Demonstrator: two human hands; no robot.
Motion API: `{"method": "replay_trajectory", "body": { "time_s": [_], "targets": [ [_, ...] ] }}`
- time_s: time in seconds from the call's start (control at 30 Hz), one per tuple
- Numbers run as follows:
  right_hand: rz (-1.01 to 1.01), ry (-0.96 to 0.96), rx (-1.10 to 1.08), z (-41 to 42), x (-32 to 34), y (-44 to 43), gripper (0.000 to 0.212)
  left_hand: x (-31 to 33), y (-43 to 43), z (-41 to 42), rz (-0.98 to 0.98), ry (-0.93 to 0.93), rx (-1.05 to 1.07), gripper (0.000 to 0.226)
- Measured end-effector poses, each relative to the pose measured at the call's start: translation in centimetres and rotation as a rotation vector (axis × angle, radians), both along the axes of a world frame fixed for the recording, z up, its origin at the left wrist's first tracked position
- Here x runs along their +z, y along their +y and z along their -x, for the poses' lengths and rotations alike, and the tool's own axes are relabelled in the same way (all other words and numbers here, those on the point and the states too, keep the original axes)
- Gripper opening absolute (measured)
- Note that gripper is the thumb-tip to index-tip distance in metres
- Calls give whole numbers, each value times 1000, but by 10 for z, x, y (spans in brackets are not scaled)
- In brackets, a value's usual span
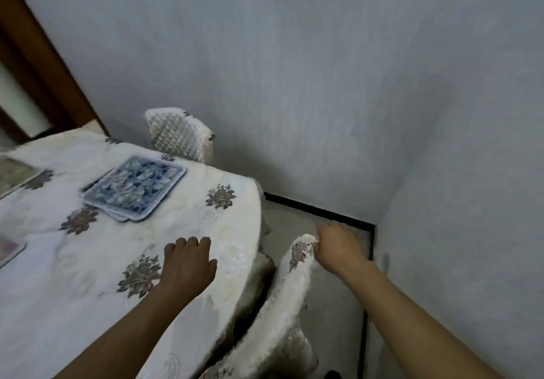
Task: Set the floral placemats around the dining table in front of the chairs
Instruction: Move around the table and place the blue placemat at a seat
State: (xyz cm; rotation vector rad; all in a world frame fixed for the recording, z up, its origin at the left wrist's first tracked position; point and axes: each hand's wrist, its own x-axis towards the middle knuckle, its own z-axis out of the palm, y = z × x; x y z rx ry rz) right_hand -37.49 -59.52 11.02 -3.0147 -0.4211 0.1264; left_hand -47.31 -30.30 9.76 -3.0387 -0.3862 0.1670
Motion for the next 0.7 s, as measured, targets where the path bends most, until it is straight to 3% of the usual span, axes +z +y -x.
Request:
{"method": "replay_trajectory", "body": {
  "time_s": [0.33, 0.7],
  "targets": [
    [35, 38, 496, -160, 25, 111, 29, 12, 12, 5, 4, -8, 554, 39],
    [92, 107, 685, -241, -27, 164, 19, -15, 36, -56, 48, 35, 788, 40]
  ]
}}
